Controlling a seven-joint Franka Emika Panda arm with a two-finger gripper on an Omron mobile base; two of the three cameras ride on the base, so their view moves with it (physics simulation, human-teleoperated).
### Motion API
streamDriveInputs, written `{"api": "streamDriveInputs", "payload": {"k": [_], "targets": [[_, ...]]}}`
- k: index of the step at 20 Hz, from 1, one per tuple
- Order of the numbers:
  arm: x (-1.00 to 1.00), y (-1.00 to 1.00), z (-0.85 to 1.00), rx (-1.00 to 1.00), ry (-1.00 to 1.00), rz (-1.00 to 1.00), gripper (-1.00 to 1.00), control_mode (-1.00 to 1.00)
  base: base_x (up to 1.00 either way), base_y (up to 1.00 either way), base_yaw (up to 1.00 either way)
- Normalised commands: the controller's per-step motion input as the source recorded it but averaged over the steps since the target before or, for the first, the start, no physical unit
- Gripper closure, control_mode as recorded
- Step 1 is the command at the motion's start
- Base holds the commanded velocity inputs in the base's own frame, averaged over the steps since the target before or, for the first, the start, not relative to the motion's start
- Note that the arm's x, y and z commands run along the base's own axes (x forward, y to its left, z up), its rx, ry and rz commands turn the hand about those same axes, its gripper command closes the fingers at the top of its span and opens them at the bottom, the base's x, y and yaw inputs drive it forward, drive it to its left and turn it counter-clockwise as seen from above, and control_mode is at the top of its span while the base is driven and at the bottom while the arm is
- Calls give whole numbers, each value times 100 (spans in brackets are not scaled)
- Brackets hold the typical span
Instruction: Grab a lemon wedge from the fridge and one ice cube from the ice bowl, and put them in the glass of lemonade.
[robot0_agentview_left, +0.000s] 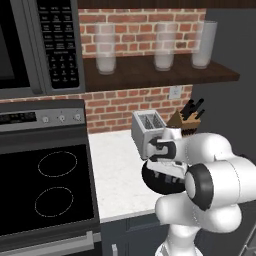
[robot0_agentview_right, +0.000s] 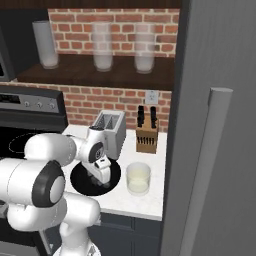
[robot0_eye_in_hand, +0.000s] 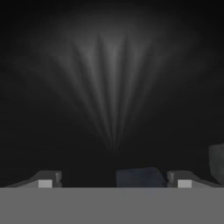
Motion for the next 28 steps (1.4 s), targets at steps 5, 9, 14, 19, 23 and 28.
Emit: {"api": "streamDriveInputs", "payload": {"k": [5,9,14,19,23,28], "targets": [[0,-18,-18,0,1,0,-100,-100,0,0,0],[0,0,-11,-1,0,0,-100,-100,0,0,0],[0,0,-3,0,-3,0,100,-100,0,0,0],[0,0,-1,0,-1,0,100,-100,0,0,0],[-9,-3,2,0,-4,0,100,-100,0,0,0],[-29,-34,54,2,-7,0,100,-100,0,0,0]]}}
